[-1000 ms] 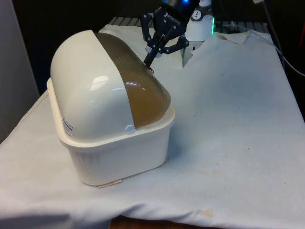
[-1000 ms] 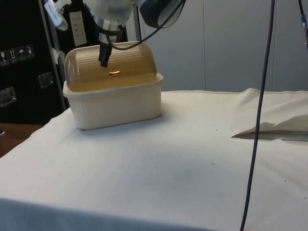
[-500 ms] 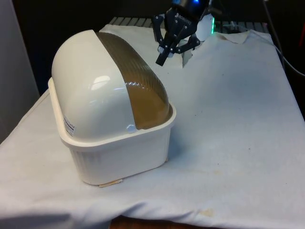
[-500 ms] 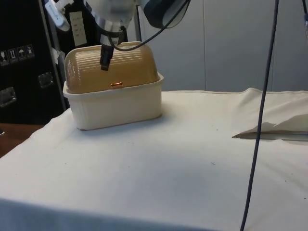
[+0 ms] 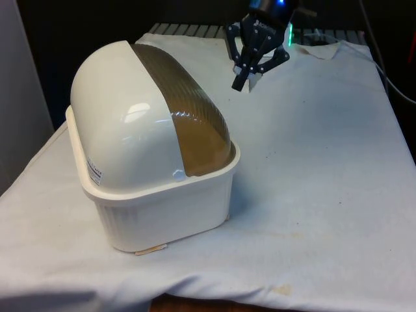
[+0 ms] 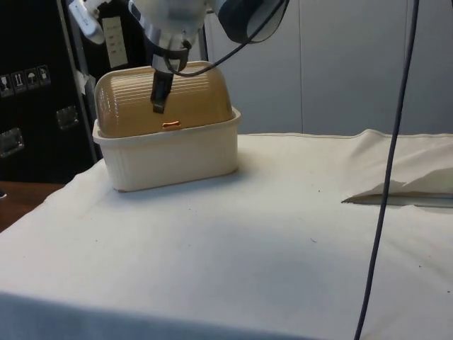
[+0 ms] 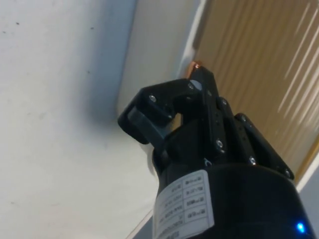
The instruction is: Open the lid, then close it.
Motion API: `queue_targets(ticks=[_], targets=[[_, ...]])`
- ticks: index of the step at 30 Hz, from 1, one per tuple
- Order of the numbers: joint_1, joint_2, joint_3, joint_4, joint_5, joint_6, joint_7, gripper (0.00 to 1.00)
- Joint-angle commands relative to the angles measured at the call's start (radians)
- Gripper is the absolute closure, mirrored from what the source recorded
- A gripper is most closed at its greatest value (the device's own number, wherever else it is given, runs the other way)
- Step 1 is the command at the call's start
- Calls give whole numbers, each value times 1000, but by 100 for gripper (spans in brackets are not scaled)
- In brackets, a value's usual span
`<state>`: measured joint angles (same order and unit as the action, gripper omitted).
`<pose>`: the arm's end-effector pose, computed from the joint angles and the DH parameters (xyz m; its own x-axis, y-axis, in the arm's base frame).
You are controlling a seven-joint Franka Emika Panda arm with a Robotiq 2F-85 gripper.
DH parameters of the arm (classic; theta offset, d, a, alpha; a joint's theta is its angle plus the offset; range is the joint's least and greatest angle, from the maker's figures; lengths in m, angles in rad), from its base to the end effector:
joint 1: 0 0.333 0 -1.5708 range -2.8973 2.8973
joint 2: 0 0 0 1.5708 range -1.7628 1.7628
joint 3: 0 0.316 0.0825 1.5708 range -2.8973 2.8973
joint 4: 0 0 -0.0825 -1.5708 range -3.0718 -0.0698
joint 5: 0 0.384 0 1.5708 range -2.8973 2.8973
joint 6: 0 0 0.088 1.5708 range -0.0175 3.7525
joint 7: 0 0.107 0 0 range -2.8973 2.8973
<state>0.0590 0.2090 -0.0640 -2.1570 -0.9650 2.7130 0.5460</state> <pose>0.5823 0.0271 0.3270 0.8706 0.3448 0.3509 0.1552 -0.8693 0.4693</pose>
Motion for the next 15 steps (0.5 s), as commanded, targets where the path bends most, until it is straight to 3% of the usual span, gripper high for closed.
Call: queue_targets(ticks=[1, 8, 9, 15], targets=[[-2, -7, 8, -20, 23, 16, -5, 100], [-1, -23, 22, -61, 65, 43, -2, 100], [1, -18, 16, -48, 47, 30, 4, 100], [0, -35, 33, -96, 102, 68, -1, 100]])
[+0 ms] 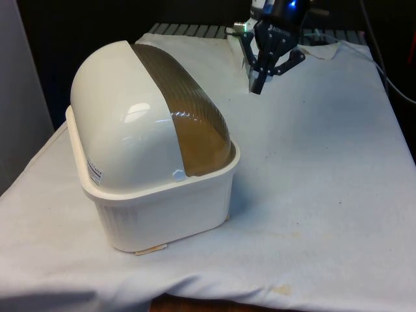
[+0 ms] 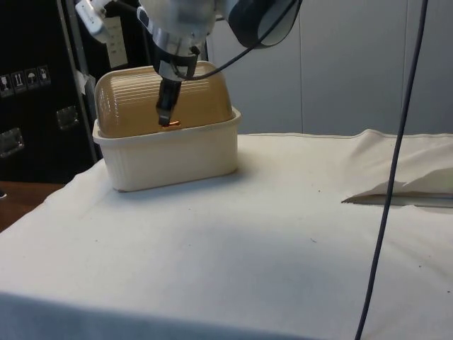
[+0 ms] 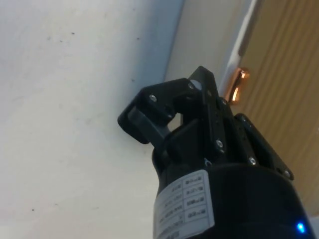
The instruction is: Open the lid, then close it.
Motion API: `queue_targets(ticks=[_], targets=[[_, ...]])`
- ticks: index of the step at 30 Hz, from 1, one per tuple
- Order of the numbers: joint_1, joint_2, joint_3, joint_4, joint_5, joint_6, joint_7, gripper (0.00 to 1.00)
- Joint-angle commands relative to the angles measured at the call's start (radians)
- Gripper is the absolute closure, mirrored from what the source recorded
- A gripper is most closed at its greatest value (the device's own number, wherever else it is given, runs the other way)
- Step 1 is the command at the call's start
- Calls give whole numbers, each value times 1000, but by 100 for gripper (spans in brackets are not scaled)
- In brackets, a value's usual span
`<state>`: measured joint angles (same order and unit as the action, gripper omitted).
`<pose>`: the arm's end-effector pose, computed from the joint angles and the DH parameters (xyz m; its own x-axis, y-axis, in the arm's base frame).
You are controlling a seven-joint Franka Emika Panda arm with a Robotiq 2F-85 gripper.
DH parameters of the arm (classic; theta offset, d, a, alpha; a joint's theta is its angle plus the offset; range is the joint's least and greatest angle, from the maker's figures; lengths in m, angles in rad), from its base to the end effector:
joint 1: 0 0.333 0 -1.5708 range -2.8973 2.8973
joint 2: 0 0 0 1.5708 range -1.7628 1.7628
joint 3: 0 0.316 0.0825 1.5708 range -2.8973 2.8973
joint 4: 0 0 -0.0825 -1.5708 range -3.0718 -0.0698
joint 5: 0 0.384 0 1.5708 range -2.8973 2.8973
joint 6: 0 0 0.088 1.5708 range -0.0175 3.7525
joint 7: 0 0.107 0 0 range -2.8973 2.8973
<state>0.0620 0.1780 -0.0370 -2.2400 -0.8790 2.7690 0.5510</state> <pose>0.5599 0.0474 0.3156 0.8794 0.3021 0.3679 0.1558 -0.9129 0.3773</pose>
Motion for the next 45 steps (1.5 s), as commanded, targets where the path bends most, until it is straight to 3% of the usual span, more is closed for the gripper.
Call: queue_targets(ticks=[1, 2, 3, 10, 11, 17, 18, 19, 27, 28, 29, 34, 35, 37, 45], targets=[[-3, -5, 7, -18, 21, 16, -6, 100], [0, -1, 2, -5, 5, 4, 0, 100], [-2, -8, 11, -28, 33, 23, -5, 100], [-1, -19, 23, -63, 70, 51, -4, 100], [1, -16, 18, -51, 54, 40, 1, 100], [-2, -25, 32, -92, 105, 83, -6, 100], [1, -24, 26, -81, 89, 70, 2, 100], [-3, -26, 33, -99, 115, 95, -8, 100], [-6, -20, 34, -118, 159, 137, -12, 100], [0, -24, 26, -107, 135, 119, 1, 100], [-6, -20, 34, -120, 165, 141, -12, 100], [-6, -22, 37, -131, 197, 152, -15, 100], [0, -24, 26, -117, 171, 135, 0, 100], [-7, -25, 38, -139, 216, 156, -16, 100], [-6, -34, 40, -154, 274, 163, -17, 100]])
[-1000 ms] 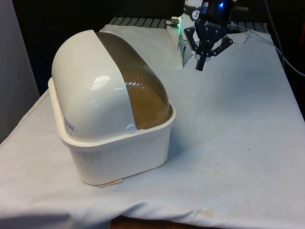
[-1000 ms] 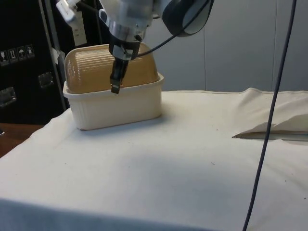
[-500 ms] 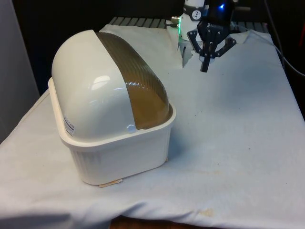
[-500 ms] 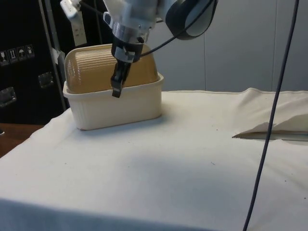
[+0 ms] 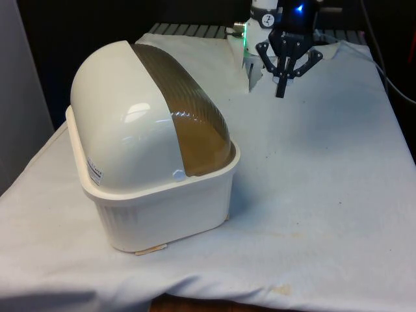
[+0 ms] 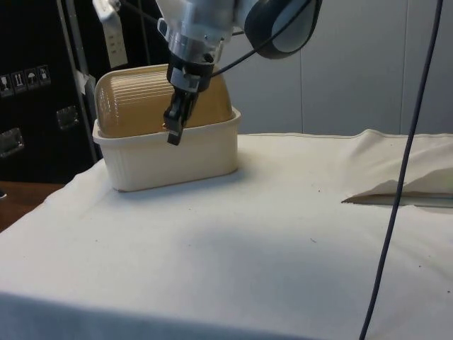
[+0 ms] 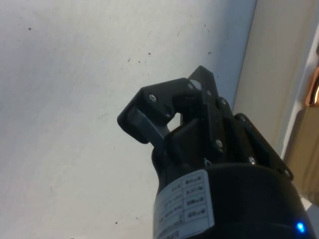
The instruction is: Open the lid, then close it.
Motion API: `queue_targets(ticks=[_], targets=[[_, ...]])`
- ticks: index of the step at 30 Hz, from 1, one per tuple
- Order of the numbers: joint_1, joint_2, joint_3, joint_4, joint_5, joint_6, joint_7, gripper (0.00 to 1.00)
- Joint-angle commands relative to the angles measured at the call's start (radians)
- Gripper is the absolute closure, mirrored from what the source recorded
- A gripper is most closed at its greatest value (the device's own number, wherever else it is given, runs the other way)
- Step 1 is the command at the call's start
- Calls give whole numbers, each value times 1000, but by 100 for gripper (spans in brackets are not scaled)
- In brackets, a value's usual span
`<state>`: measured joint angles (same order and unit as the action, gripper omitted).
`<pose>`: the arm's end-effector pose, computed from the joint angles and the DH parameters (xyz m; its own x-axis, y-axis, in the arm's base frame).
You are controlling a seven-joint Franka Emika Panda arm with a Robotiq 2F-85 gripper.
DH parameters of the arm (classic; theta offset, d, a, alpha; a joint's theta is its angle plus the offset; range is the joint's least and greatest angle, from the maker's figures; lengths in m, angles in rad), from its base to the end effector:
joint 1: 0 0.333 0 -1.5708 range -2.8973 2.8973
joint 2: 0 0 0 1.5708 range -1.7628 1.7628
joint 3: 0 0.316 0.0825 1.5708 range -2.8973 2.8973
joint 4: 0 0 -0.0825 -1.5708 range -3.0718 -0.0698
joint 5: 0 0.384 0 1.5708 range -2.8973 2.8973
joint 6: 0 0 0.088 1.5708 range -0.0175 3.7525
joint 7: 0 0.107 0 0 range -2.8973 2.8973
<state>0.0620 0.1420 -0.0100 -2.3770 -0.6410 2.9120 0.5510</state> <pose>0.5271 0.0642 0.2980 0.9023 0.1243 0.4127 0.0639 -0.9855 0.1570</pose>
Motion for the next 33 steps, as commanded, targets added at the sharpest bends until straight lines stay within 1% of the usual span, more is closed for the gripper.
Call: queue_targets(ticks=[1, 2, 9, 10, 11, 17, 18, 19, 20, 21, 28, 29, 30, 33], targets=[[0, -1, 0, -2, 7, 1, -1, 100], [-5, 1, 14, -18, 43, 21, -17, 100], [-3, -6, 13, -29, 87, 32, -7, 100], [1, -3, 1, -13, 58, 17, 2, 100], [-3, -7, 13, -31, 93, 33, -5, 100], [1, -28, 15, -47, 134, 25, 3, 100], [1, -32, 15, -50, 139, 24, 5, 100], [2, -28, 5, -38, 115, 19, 10, 100], [2, -36, 15, -52, 143, 23, 8, 100], [2, -44, 15, -59, 153, 21, 12, 100], [4, -68, 17, -78, 177, 18, 36, 100], [3, -67, 9, -70, 153, 16, 48, 100], [4, -72, 17, -83, 179, 17, 47, 100], [4, -76, 16, -89, 181, 19, 66, 100]])
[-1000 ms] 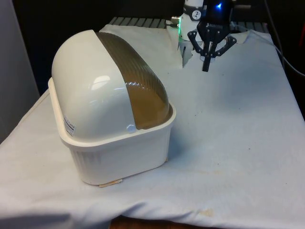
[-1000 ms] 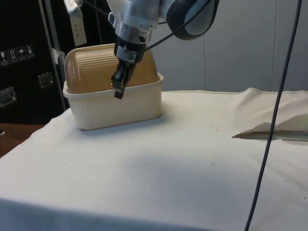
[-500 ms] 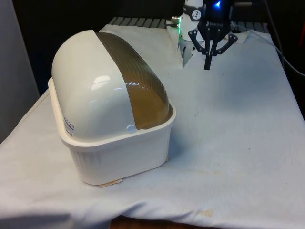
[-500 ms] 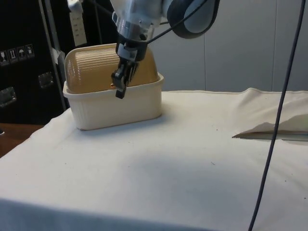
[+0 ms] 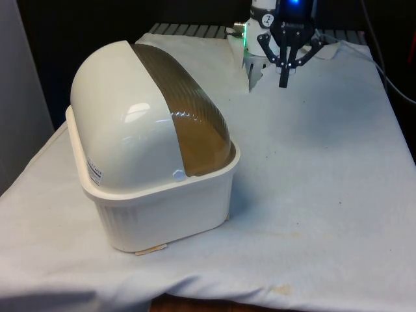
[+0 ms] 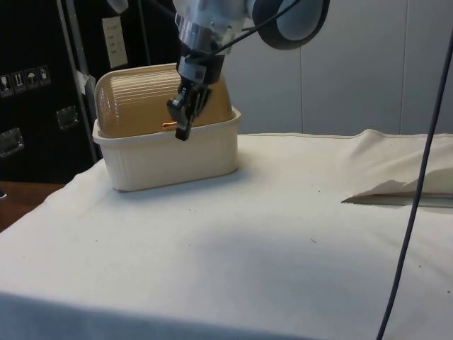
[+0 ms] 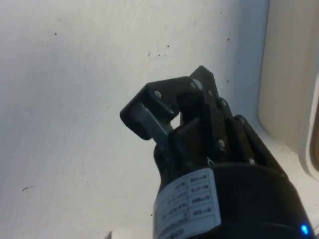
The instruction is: Open the lid, then close it.
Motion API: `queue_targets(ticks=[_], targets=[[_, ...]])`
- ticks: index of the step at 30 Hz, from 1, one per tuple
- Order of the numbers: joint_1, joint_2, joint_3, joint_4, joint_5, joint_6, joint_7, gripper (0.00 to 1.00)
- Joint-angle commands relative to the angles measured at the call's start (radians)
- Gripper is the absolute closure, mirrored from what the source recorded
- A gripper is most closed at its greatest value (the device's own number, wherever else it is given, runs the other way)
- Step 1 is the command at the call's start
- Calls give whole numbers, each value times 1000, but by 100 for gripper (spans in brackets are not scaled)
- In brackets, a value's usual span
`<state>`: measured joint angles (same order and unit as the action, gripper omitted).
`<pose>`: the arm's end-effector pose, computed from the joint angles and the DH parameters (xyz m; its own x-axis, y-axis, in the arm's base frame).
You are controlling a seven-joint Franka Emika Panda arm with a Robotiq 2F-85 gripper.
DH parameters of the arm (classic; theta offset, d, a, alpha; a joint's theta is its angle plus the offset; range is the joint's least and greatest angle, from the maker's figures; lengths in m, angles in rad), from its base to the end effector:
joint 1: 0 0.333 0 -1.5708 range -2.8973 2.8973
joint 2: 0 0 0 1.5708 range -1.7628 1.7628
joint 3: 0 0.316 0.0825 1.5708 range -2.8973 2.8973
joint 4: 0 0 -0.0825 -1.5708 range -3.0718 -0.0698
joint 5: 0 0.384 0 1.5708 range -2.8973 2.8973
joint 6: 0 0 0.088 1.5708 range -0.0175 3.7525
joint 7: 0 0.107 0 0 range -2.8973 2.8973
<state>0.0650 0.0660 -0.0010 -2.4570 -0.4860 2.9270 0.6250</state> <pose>0.5071 0.0621 0.3098 0.9012 -0.0898 0.4241 -0.1122 -0.9933 0.0281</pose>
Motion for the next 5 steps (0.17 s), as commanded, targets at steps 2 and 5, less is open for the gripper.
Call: queue_targets(ticks=[2, 5], targets=[[1, -1, 7, -11, 25, 5, 2, 100], [0, -2, -1, -4, 0, 1, 13, 100]])
